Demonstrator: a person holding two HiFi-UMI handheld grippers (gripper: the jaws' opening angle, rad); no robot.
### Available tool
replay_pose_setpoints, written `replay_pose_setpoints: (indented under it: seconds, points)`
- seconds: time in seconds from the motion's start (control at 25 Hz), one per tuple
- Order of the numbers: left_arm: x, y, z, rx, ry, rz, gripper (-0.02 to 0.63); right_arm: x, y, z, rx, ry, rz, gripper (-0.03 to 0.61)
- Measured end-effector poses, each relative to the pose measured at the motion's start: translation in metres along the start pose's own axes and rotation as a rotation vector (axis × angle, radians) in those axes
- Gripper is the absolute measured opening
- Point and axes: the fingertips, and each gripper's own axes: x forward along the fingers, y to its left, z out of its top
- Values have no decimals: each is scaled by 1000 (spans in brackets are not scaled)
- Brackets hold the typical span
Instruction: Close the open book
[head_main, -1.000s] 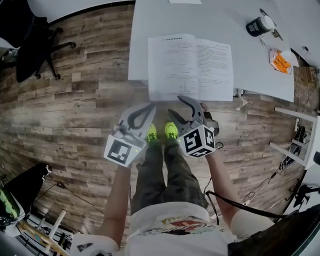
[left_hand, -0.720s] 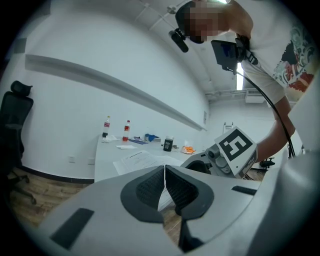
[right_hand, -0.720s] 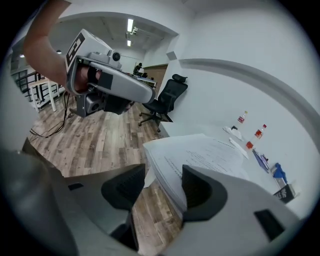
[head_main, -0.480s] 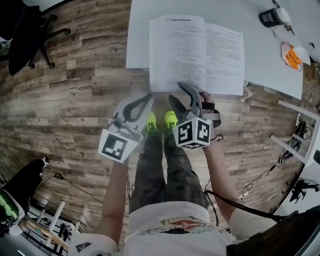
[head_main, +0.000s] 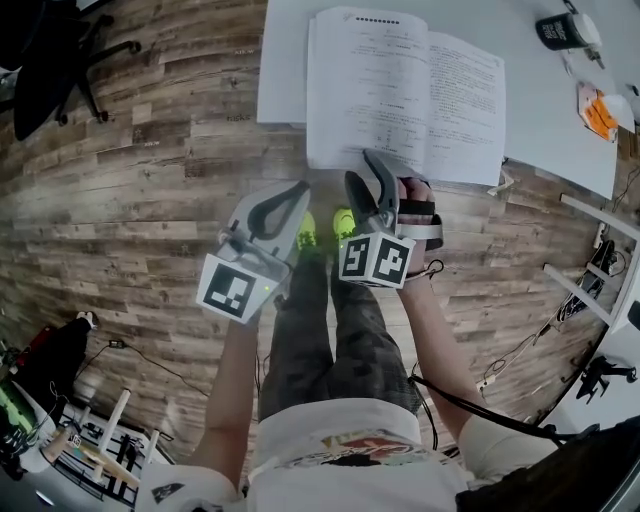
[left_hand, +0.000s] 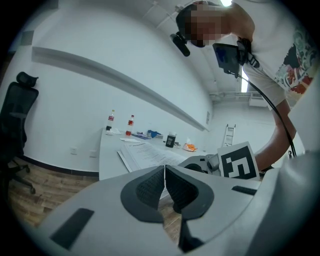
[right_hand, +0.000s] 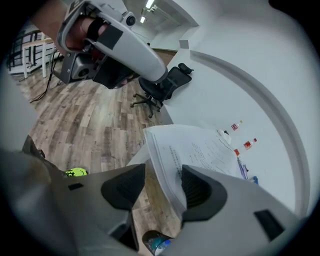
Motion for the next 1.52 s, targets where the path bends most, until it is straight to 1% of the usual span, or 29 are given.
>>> replay_pose_setpoints:
  seconds: [0.16, 0.2, 0.28, 0.4, 0.52, 0.64, 0.88, 1.2, 1.4, 1.52]
  points:
    - [-3, 0, -3, -10, 3, -3, 14, 2, -6, -2, -38, 5, -102, 207]
    - [-3, 0, -4, -13, 6, -5, 14, 2, -8, -2, -36, 5, -118, 205]
    - [-6, 1, -5, -19, 8, -7, 14, 1, -10, 0, -14, -7, -128, 176]
    - [-10, 3, -2, -20, -5, -6, 14, -2, -12, 5, 37, -40, -109, 160]
    - [-11, 2, 3, -13, -10, -12, 14, -7, -14, 9, 67, -57, -91, 137]
    - [-10, -1, 11, -4, -11, -22, 14, -11, -15, 10, 95, -57, -79, 98]
    - [-18, -1, 32, 18, -27, -29, 14, -20, -21, 18, 184, -67, -37, 70]
    - [-30, -12, 58, 54, -29, -48, 14, -43, -37, 29, 254, -67, -14, 53]
    - [-35, -19, 75, 89, -17, -70, 14, -54, -42, 33, 259, -43, 2, 48]
    - [-39, -20, 79, 93, 1, -65, 14, -61, -43, 34, 304, -37, 21, 46]
